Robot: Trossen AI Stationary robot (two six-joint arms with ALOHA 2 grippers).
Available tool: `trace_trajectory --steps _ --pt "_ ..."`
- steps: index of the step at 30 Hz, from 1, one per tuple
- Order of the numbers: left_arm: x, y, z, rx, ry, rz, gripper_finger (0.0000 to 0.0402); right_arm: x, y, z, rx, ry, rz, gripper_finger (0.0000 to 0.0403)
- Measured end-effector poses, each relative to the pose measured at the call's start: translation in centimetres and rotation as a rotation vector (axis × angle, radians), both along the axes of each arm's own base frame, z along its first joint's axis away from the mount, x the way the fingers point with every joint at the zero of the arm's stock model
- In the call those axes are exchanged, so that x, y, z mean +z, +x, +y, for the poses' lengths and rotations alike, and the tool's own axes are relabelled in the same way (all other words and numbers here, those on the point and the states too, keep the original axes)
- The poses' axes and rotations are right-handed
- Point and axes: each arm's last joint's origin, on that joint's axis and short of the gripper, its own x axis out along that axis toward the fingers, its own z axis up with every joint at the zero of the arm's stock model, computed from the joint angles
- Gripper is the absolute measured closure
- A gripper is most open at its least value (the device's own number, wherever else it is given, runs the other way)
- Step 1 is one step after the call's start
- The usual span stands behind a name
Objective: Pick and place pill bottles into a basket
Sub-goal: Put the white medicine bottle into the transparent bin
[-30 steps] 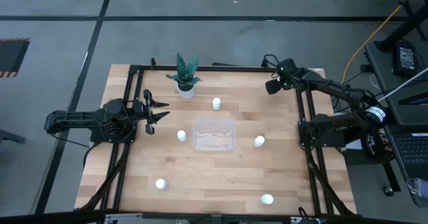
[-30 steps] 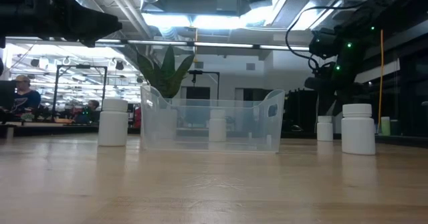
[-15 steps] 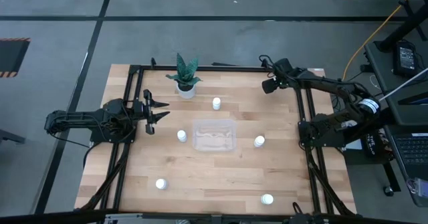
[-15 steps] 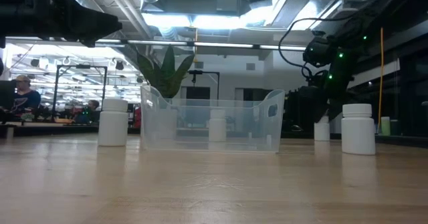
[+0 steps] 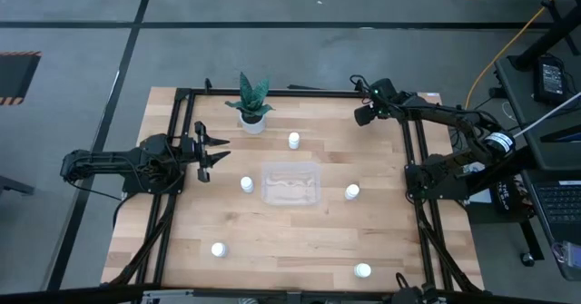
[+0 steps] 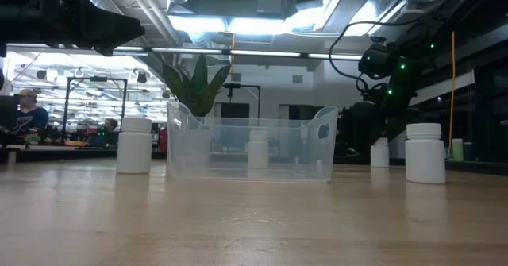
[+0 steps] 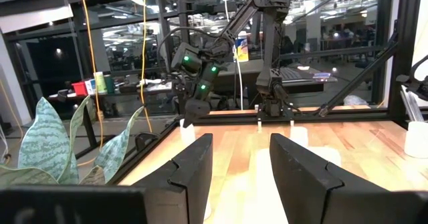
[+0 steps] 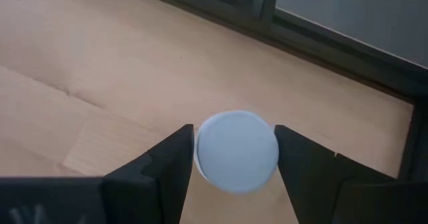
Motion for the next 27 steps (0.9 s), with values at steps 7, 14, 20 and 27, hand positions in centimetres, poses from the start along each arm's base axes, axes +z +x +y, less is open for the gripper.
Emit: trace_trajectory --steps 7,14,20,27 --pt "-0.01 0.00 0.00 0.000 0.000 0.000 0.0258 -0.04 -0.04 0.05 0.008 0.004 0.010 0.0194" --pt "0.00 0.00 0.00 0.000 0.000 0.000 0.0258 -0.04 -0.04 0.05 0.014 0.003 0.013 0.0213" --pt "-0.01 0.00 0.00 0.000 0.000 0.000 0.0258 0.02 0.00 0.01 0.036 -0.008 0.022 0.0250" --pt "-0.01 0.00 0.00 0.000 0.000 0.001 0.0258 0.02 0.09 0.06 0.060 -0.013 0.033 0.0250"
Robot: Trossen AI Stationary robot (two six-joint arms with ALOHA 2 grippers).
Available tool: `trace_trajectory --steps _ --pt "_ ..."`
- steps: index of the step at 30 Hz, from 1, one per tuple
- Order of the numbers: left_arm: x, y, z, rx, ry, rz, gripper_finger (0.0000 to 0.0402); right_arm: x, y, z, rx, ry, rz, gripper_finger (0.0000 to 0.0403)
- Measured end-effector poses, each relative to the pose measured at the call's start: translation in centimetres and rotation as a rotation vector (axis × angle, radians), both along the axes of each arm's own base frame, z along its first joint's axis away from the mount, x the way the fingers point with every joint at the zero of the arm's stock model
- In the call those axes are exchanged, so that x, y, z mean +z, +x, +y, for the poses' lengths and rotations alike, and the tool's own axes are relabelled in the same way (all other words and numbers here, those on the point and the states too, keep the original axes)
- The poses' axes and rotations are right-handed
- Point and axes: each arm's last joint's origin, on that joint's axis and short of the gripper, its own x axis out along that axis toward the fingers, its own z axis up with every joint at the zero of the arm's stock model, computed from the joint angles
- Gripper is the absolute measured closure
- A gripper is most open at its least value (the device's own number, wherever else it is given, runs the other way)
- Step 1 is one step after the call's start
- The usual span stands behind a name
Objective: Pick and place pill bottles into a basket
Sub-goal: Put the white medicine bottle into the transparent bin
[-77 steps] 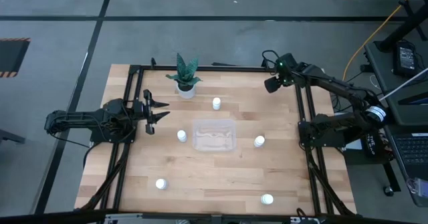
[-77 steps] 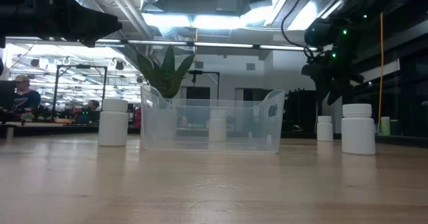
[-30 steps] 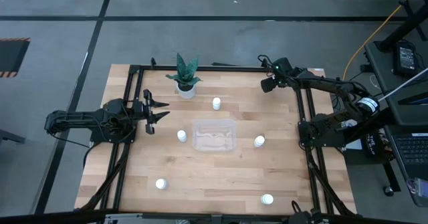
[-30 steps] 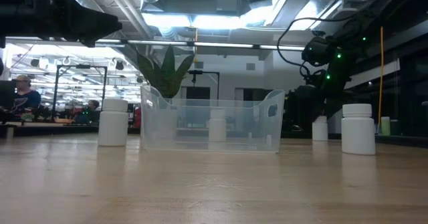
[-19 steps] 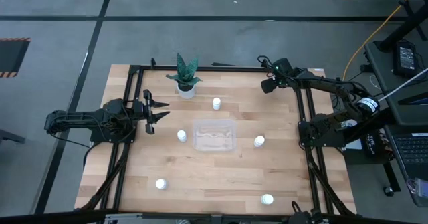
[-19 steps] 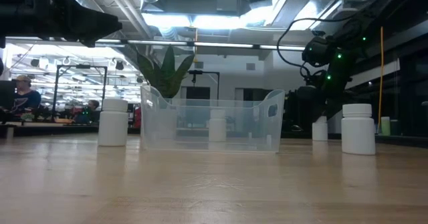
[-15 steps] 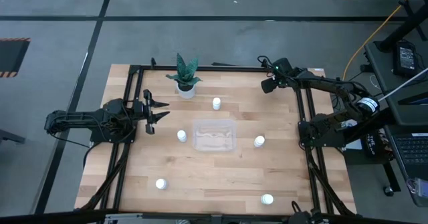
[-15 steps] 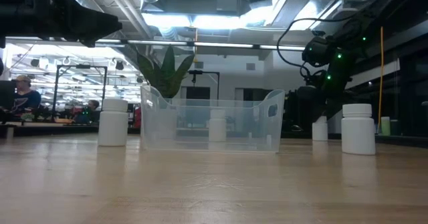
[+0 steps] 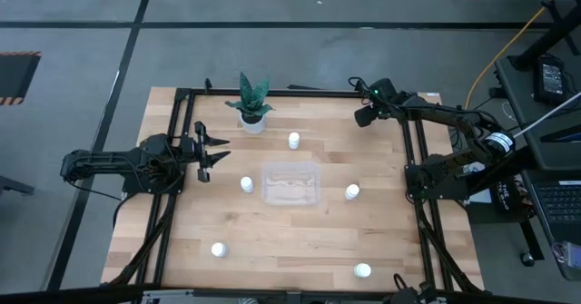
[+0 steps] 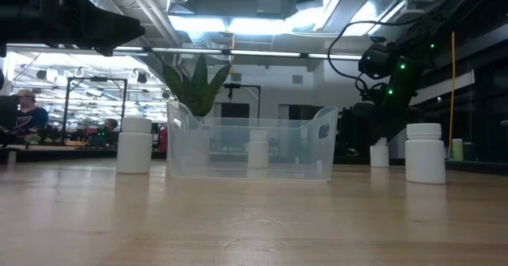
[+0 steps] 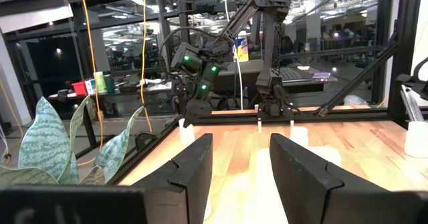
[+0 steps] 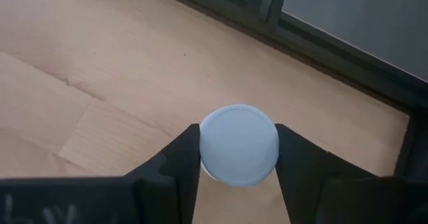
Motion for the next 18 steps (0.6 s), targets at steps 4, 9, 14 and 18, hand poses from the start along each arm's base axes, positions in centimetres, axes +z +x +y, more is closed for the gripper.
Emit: trace_trajectory --steps 4,9,14,18 --pt "0.0 0.0 0.0 0.000 0.000 0.000 0.0258 0.1 0.6 0.5 0.060 -0.008 0.015 0.0249" --pt "-0.1 0.0 0.0 0.000 -0.001 0.012 0.0258 1.6 1.7 1.7 0.188 -0.066 -0.054 0.0249" --pt "-0.1 0.0 0.0 0.008 0.061 0.025 0.0258 4.5 2.1 3.9 0.334 -0.126 -0.190 0.0249" --pt "-0.1 0.0 0.1 0.042 0.082 0.031 0.0258 6.5 2.4 5.9 0.463 -0.149 -0.306 0.0249"
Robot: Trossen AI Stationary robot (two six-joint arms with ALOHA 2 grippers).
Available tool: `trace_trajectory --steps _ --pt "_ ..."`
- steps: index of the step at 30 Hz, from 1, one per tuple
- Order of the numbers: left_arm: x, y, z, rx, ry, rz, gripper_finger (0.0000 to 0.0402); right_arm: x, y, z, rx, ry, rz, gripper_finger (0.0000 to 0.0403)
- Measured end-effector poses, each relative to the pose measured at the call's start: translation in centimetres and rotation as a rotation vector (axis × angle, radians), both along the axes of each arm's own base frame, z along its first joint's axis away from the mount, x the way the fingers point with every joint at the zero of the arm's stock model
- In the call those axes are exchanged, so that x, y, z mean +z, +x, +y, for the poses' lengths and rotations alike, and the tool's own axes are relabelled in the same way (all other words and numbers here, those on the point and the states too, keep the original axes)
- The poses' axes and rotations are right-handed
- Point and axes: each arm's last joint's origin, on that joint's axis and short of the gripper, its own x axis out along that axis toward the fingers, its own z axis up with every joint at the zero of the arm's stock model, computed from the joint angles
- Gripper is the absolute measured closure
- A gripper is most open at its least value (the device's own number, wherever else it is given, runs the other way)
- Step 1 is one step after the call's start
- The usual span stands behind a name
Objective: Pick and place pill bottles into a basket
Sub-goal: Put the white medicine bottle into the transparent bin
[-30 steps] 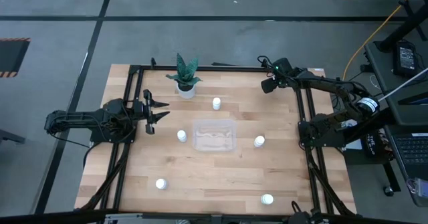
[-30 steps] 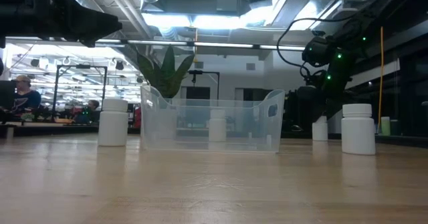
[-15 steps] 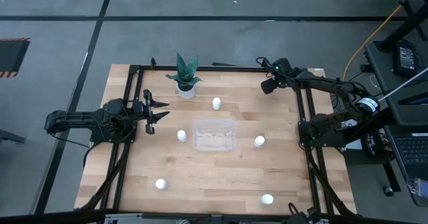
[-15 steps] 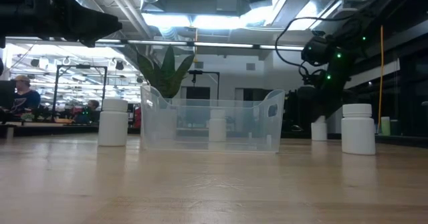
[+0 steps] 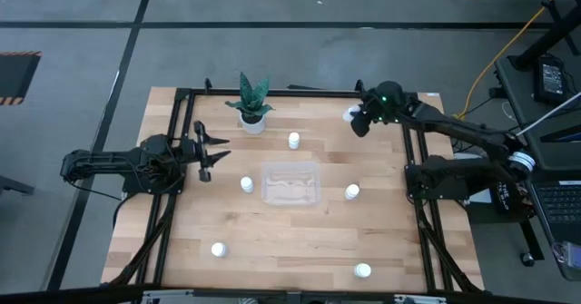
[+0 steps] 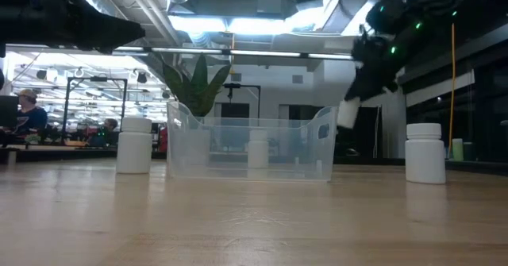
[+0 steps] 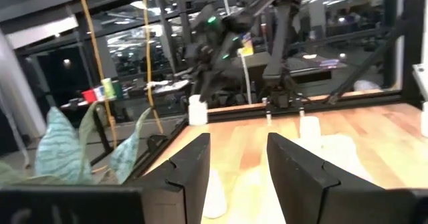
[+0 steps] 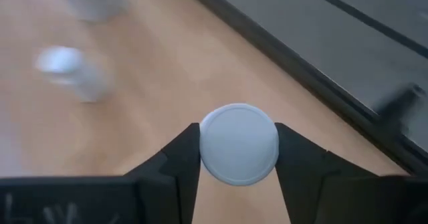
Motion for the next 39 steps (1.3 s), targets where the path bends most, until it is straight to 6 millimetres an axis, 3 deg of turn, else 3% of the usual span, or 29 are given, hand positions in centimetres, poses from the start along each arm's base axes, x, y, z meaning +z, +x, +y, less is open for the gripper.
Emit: trace_trajectory --steps 6,12,27,34,39 --pt "0.0 0.0 0.1 0.024 -0.004 0.000 0.0258 1.7 1.4 3.8 0.309 0.006 -0.135 0.0249" --pt "0.0 0.0 0.1 0.024 -0.005 0.002 0.0258 1.6 3.5 7.7 0.549 -0.036 -0.129 0.0249" --pt "0.1 0.0 0.1 0.018 -0.054 -0.025 0.0258 1.5 6.6 13.7 0.676 -0.112 -0.221 0.0250" --pt "0.1 0.0 0.1 0.017 -0.063 -0.028 0.0258 1.2 7.4 15.1 0.650 -0.110 -0.216 0.0248" --pt "0.1 0.0 0.1 0.013 -0.091 -0.035 0.0258 1.7 9.1 15.3 0.668 -0.118 -0.161 0.0248"
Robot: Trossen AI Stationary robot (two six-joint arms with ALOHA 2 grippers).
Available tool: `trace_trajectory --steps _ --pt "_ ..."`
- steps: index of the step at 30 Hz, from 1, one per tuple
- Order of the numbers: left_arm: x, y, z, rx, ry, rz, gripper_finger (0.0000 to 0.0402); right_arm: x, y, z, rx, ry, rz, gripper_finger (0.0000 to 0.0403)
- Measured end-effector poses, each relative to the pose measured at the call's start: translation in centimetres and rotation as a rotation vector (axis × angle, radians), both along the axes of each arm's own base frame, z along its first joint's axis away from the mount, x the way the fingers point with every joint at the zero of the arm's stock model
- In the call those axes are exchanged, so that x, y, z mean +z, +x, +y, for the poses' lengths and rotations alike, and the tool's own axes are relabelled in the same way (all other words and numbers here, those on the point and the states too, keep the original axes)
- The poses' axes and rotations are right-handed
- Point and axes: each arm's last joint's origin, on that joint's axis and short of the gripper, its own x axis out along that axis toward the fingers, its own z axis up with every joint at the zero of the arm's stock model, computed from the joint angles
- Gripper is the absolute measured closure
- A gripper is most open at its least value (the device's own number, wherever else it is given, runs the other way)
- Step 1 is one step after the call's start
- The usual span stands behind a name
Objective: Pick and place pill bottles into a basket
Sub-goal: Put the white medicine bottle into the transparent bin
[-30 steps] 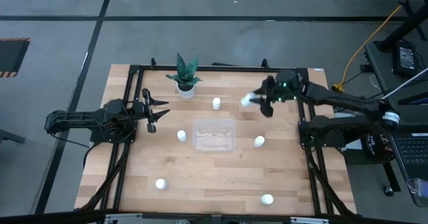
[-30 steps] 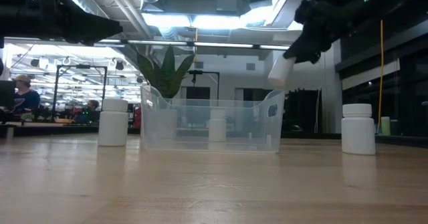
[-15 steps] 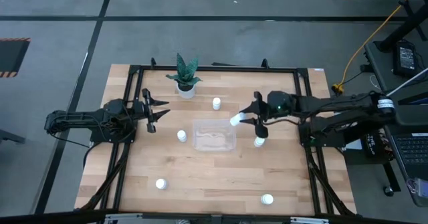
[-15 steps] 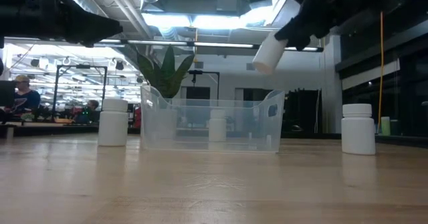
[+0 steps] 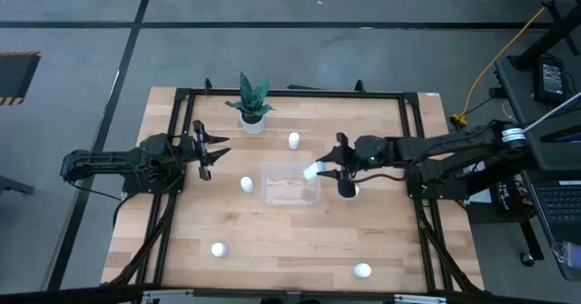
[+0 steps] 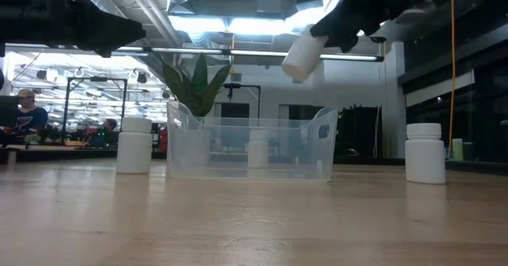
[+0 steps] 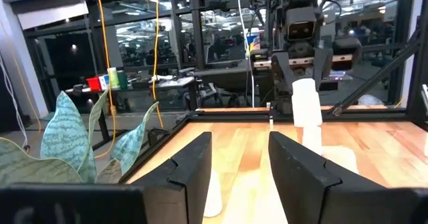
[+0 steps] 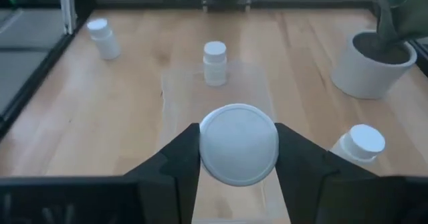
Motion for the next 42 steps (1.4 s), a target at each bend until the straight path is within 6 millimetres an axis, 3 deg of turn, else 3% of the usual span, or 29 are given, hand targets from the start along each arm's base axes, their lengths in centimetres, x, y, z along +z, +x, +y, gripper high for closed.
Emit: trace_trajectory --steps 5,13,30,42 --pt "0.0 0.0 0.0 0.000 0.001 0.000 0.0258 0.0 1.9 0.0 -0.016 -0.049 0.141 0.0248" --pt "0.0 -0.1 0.2 0.067 -0.005 0.000 0.0258 -1.1 4.2 0.1 0.021 -0.107 0.211 0.0248" --pt "0.0 -0.1 0.2 0.071 -0.006 0.001 0.0258 -4.5 5.4 0.1 0.049 -0.227 0.341 0.0247" --pt "0.0 -0.1 0.2 0.071 -0.005 0.003 0.0258 -4.9 5.4 1.2 0.075 -0.275 0.354 0.0247"
